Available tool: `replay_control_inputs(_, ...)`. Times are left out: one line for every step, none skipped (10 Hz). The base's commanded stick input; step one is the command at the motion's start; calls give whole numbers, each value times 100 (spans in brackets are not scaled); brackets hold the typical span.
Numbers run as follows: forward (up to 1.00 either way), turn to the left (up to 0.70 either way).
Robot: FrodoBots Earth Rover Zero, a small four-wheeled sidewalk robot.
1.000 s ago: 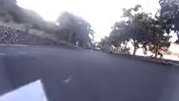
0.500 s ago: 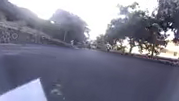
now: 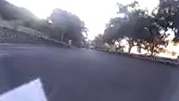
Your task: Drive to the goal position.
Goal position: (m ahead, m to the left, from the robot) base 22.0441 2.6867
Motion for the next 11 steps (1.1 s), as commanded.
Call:
replay_control_inputs(85,0)
replay_control_inputs(85,0)
replay_control_inputs(85,0)
replay_control_inputs(85,0)
replay_control_inputs(85,0)
replay_control_inputs(85,0)
replay_control_inputs(85,0)
replay_control_inputs(85,0)
replay_control_inputs(85,0)
replay_control_inputs(85,0)
replay_control_inputs(85,0)
